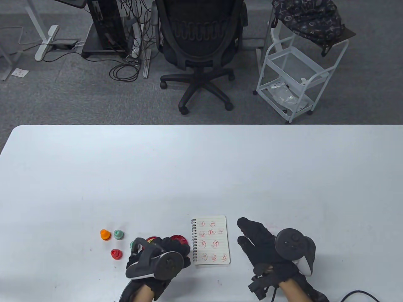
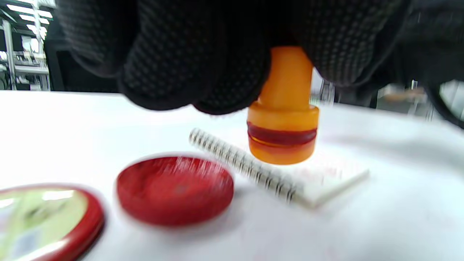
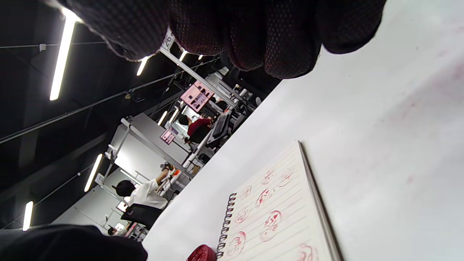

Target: Stamp reward stamp onto notebook

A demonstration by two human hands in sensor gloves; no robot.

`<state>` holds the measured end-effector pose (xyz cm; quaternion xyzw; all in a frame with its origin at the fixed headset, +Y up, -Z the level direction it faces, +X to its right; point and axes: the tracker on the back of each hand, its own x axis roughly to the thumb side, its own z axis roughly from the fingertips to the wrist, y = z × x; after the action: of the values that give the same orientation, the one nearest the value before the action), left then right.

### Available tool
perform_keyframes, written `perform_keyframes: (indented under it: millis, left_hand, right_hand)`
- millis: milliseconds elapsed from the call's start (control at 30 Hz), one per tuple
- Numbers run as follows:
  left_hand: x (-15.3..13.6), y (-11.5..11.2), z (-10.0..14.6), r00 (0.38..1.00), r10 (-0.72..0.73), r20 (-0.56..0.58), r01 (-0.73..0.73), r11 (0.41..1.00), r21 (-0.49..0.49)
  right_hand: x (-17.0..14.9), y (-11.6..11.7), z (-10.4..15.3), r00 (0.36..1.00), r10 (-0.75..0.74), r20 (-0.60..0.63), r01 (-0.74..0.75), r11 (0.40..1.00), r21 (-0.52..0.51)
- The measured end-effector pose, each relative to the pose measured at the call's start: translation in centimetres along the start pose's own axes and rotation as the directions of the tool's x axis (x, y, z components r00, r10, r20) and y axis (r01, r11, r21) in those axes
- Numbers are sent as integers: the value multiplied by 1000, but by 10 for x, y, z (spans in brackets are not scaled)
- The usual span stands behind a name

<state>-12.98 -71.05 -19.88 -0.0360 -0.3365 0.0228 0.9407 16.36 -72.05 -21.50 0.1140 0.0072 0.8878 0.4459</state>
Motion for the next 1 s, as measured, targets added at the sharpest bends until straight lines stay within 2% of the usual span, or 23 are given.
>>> perform_keyframes:
  millis: [100,233,600,700,867,1000]
  left_hand:
    - [-2,-12,-6,1000,-25,-16,23,993,-119]
    - [-8,-21,-9,999,-6,-41,-2,982,-190]
    - [-14,-24,-10,998,9,-55,-21,976,-218]
    - [-16,-21,-9,998,29,-61,-40,982,-187]
    - [-18,-10,-2,999,25,-46,-25,1000,-7]
    - [-21,-3,4,997,14,-72,-9,997,77]
  right_hand:
    - [0,-2,0,1000,28,-3,-28,1000,-8]
    - [-3,-4,-2,999,35,-9,-35,999,-8]
    - [-8,-3,-7,999,32,-29,-32,999,12]
    - [-7,-4,-8,995,101,-6,-101,995,7]
    - [-6,-8,-7,987,162,0,-162,987,-2]
    - [-4,-9,-7,978,209,19,-209,978,5]
